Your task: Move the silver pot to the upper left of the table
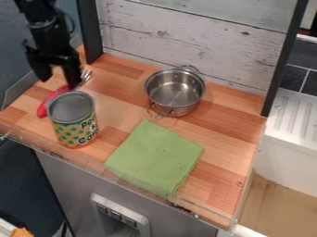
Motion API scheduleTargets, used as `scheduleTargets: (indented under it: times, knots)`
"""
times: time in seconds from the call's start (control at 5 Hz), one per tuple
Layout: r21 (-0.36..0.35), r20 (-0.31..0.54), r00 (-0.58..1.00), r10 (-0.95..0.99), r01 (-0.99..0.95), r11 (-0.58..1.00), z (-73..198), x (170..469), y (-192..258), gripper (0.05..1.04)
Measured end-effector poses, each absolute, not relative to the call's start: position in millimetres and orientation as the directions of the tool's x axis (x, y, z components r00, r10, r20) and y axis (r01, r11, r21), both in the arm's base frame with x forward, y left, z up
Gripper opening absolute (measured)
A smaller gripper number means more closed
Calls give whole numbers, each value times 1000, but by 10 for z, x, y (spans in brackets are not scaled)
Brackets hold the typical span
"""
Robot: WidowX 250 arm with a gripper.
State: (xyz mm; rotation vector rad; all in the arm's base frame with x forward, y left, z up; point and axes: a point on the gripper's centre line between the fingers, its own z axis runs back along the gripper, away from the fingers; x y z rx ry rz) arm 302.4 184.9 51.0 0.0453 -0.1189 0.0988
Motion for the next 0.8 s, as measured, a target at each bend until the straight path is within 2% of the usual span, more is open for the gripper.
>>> scheduleTargets:
  times: [0.2,0.6,0.8]
  knots:
    - [17,137,989,58,-61,998,507,3180,1573,1000]
    - [-24,204,975,-91,98,995,733,3409,606,1000]
    - [-23,202,967,-157,165,986,730,3471,169,1000]
